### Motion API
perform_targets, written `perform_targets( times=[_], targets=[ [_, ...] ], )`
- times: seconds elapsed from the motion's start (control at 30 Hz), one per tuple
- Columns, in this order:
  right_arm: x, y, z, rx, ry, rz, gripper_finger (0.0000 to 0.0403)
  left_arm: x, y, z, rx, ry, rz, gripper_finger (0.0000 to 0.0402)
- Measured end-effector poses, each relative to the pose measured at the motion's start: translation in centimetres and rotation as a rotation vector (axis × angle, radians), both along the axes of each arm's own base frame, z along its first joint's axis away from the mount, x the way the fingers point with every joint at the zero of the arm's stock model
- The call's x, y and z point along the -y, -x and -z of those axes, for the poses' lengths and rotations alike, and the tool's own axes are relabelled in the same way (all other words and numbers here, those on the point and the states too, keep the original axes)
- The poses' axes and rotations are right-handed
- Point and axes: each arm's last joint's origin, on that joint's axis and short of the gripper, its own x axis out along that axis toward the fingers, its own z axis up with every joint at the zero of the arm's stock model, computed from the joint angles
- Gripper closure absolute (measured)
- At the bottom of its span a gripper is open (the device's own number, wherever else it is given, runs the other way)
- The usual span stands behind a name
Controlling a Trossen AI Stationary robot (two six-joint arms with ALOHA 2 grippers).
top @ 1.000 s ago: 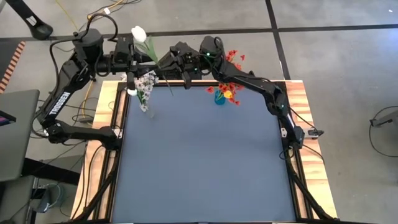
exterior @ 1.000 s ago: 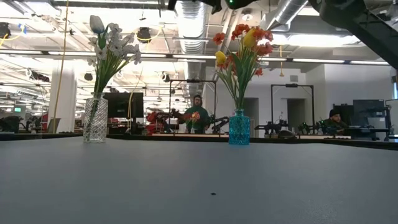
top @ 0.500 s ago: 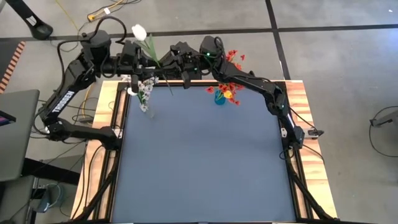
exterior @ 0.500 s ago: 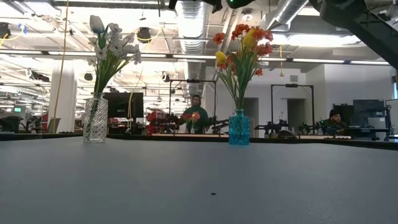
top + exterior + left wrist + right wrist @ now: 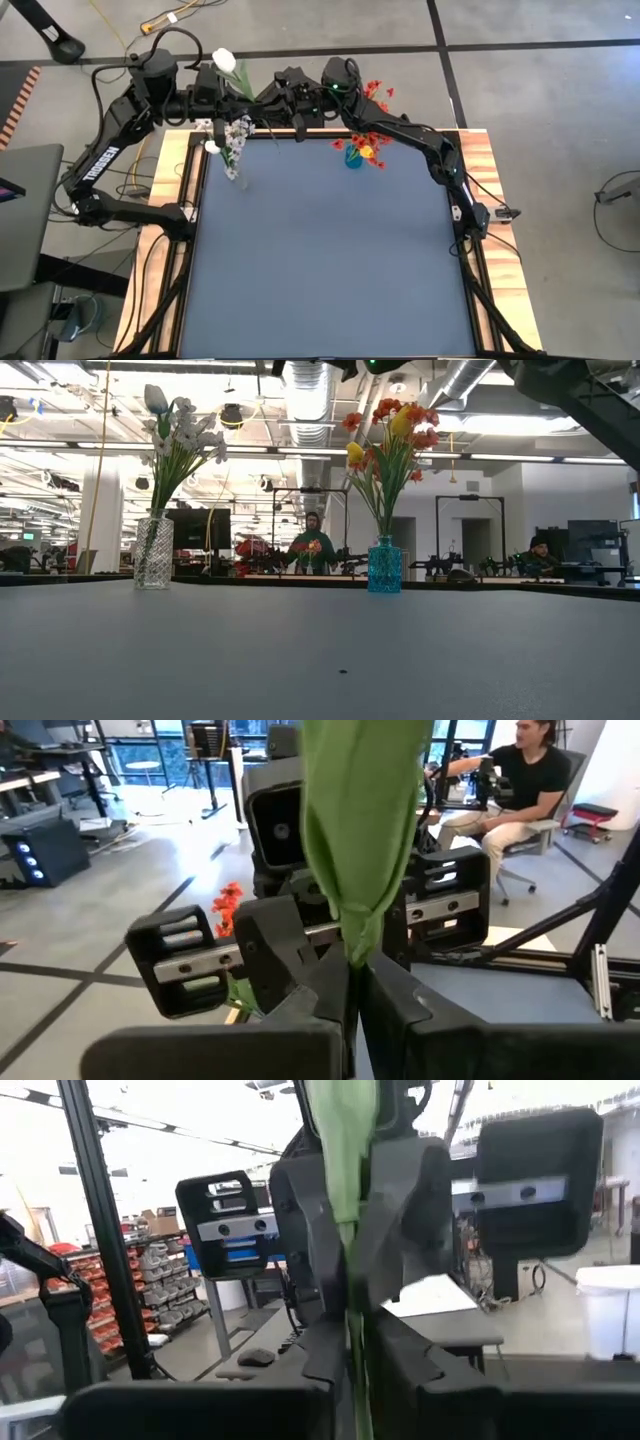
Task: Sort flowers into vase by color
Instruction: Put the white tulip into the transparent vase
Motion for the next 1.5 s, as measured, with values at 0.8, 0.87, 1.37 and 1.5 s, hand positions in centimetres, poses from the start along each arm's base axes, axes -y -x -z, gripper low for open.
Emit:
perform_targets(
  times=[0.8, 0.87, 1.37, 1.5],
  targets=[
    [-0.3, 6.1, -4.1, -0.177, 0.111, 0.083, 0.0181, 7.0, 10.1, -0.9, -0.014, -0.092, -0.302, 0.0401],
    [-1.0, 7.2, -4.9, -0.22, 0.11, 0.167, 0.0191, 7.6, 11.1, -0.5, 0.0, -0.091, -0.335, 0.0401],
    [-4.9, 11.3, -5.2, -0.577, -0.036, 0.298, 0.0276, 7.8, 11.4, 10.0, -0.05, 0.057, -0.375, 0.0401],
    [-5.9, 11.1, -4.7, -0.647, -0.05, 0.327, 0.0288, 8.1, 10.7, 10.2, -0.065, 0.041, -0.119, 0.0401]
  ],
)
